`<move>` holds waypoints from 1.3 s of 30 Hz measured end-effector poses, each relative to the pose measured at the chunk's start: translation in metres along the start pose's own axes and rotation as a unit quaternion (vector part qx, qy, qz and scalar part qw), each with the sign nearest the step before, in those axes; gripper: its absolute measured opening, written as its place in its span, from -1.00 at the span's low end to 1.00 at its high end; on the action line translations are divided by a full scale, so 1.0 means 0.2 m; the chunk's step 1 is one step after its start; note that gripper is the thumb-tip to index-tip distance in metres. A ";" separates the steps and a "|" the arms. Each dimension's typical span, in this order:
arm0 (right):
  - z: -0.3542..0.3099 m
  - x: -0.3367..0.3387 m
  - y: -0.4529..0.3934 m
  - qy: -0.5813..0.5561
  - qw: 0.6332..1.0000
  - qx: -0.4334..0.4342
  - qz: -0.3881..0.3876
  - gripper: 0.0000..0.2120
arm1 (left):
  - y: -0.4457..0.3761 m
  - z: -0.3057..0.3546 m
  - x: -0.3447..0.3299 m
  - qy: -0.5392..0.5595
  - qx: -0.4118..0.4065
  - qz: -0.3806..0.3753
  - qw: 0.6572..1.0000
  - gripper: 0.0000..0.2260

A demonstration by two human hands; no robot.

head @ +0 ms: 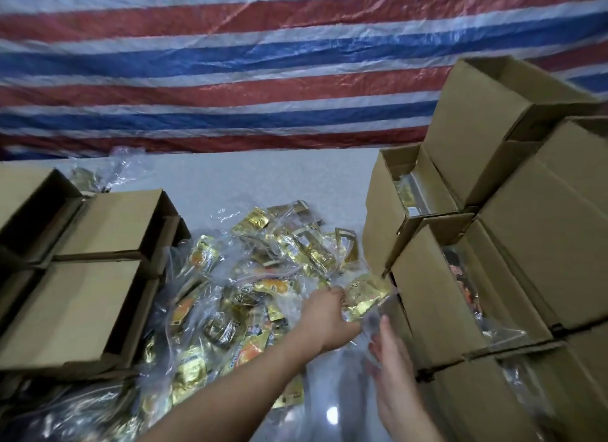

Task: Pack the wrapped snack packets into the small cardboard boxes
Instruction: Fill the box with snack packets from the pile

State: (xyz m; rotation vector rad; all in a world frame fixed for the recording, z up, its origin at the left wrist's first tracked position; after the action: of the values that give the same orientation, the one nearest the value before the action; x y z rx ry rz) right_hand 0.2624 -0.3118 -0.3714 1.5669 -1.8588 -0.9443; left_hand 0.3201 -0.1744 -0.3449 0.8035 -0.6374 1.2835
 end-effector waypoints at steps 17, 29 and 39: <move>-0.16 -0.29 0.96 -0.060 0.918 0.185 -0.347 -0.73 | 1.06 0.45 0.71 0.006 -0.155 0.214 0.964 -0.56; 0.31 -0.09 0.98 0.315 0.877 0.254 -0.259 -0.32 | 1.69 -0.38 -0.25 0.210 0.107 0.004 0.972 -0.60; 0.75 -0.08 0.78 0.704 0.614 0.186 -0.303 -0.72 | 1.72 -0.39 -0.32 0.340 0.119 0.051 0.931 -0.81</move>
State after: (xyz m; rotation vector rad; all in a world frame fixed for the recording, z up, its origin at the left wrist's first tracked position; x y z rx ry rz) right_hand 0.0546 -0.2557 -0.3405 2.1423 -0.3146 0.6024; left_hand -0.0325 -0.1173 -0.3852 0.4645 0.0383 1.6357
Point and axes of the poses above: each hand's wrist, its own y-axis away from the middle knuckle, its own x-axis out of the back of the hand, z = x × y, the point moved 7 cm from there along -y, towards the middle knuckle, and after that the axes turned 9 degrees about -x, right-handed, at the moved point
